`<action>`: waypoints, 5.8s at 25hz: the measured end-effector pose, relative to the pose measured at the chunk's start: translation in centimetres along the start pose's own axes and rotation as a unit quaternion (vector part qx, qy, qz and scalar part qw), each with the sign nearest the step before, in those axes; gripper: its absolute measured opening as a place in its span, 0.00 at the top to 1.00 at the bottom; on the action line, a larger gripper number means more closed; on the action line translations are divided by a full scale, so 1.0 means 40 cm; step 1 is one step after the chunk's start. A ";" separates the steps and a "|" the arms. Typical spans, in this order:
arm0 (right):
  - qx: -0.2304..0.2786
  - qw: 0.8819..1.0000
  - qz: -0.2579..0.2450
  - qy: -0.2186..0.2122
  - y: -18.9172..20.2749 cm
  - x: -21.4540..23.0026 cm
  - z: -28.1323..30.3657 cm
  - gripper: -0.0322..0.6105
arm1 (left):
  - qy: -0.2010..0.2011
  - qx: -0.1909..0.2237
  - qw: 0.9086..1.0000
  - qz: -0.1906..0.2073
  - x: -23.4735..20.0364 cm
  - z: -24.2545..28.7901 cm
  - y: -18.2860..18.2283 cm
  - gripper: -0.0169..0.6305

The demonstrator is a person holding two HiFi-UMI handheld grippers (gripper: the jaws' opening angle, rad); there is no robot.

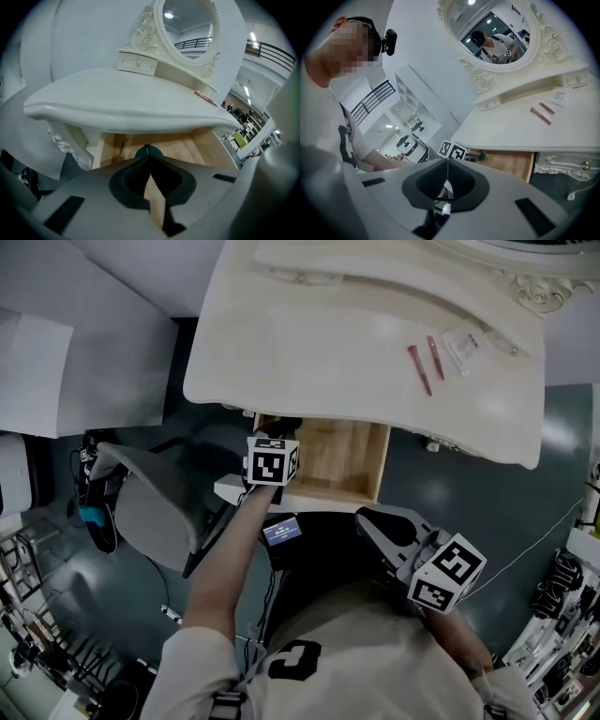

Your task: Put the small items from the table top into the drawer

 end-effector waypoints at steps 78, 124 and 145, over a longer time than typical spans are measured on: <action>0.140 0.984 -0.095 -0.056 0.157 -0.100 -0.466 0.91 | 0.078 0.194 0.976 0.057 0.589 -0.590 0.076 0.73; 0.093 0.976 -0.138 0.142 -0.121 0.056 -0.218 0.91 | 0.262 0.190 0.939 0.120 0.418 -0.575 -0.103 0.87; -0.064 0.953 -0.193 0.223 -0.222 0.598 -0.052 0.69 | 0.194 0.155 0.965 0.084 0.509 -0.428 -0.202 0.87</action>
Point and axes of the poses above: the fingertips, and each gripper's own axes: z forward along the fingers, x to its right, y out of its underside, the point moved 9 cm from there along -z, backward along the fingers, and after that the axes turned 1 degree about -z, right-handed, at the moved point
